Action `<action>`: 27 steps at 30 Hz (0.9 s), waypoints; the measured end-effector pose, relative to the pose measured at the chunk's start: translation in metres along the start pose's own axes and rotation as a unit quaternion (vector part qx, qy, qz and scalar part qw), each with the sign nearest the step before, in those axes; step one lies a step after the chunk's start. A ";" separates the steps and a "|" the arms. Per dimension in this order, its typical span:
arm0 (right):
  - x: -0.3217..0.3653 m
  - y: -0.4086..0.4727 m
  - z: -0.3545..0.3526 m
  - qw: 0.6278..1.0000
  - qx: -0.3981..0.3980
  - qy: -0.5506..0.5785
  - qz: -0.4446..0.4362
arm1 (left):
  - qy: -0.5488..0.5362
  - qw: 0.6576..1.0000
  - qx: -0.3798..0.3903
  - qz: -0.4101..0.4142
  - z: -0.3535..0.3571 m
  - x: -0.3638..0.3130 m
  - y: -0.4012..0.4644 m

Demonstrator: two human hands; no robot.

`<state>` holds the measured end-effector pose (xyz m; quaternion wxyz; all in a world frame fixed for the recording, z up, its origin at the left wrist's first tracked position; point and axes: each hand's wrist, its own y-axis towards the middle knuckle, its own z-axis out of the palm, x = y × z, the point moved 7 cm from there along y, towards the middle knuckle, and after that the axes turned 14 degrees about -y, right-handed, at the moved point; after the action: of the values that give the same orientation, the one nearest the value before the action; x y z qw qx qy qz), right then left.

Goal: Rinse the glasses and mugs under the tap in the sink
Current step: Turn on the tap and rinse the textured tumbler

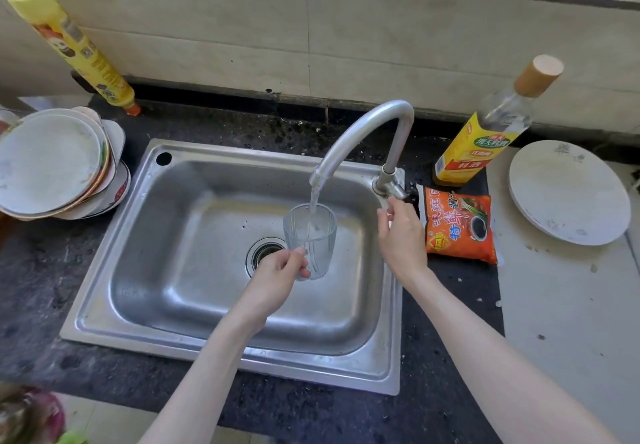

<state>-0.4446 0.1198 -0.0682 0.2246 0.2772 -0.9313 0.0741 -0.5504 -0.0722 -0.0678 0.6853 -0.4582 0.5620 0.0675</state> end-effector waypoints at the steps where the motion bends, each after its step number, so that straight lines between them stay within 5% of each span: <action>1: 0.000 -0.005 0.000 1.000 -0.001 0.017 0.011 | -0.004 1.000 -0.004 0.001 -0.001 0.001 0.001; 4: 0.005 -0.031 0.011 0.997 0.019 0.070 0.021 | -0.029 0.999 -0.016 0.014 -0.003 0.000 0.006; 7: 0.013 -0.052 0.048 0.973 0.181 0.144 0.024 | -0.088 0.996 -0.011 0.013 -0.003 0.001 0.009; 9: 0.015 -0.064 0.071 0.896 0.303 0.309 0.099 | -0.123 0.992 0.001 0.012 -0.002 0.001 0.011; 11: 0.017 -0.075 0.088 0.771 0.372 0.481 0.188 | -0.166 0.986 0.020 0.001 -0.001 0.003 0.013; 13: 0.023 -0.079 0.094 0.663 0.388 0.599 0.226 | -0.220 0.974 0.055 -0.014 0.004 0.006 0.013; 15: 0.032 -0.077 0.093 0.605 0.373 0.665 0.227 | -0.268 0.959 0.090 -0.030 0.009 0.009 0.011; 17: 0.037 -0.074 0.091 0.592 0.348 0.690 0.230 | -0.262 0.959 0.104 -0.034 0.012 0.009 0.010; 19: 0.037 -0.070 0.090 0.596 0.322 0.696 0.238 | -0.130 0.989 0.068 -0.020 0.004 0.010 0.013; 23: 0.020 -0.059 0.079 0.688 0.264 0.635 0.230 | 0.130 0.980 -0.044 0.146 -0.030 -0.003 0.016; 25: 0.014 -0.056 0.072 0.729 0.250 0.598 0.218 | 0.196 0.946 0.015 0.257 -0.025 -0.018 0.011; 27: 0.013 -0.056 0.069 0.752 0.268 0.568 0.200 | 0.204 0.938 0.117 0.254 -0.010 -0.023 0.008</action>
<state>-0.4500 0.0488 -0.1228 0.6086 0.0408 -0.6082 0.5080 -0.5710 -0.0652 -0.0530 0.5651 -0.2207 0.7911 0.0777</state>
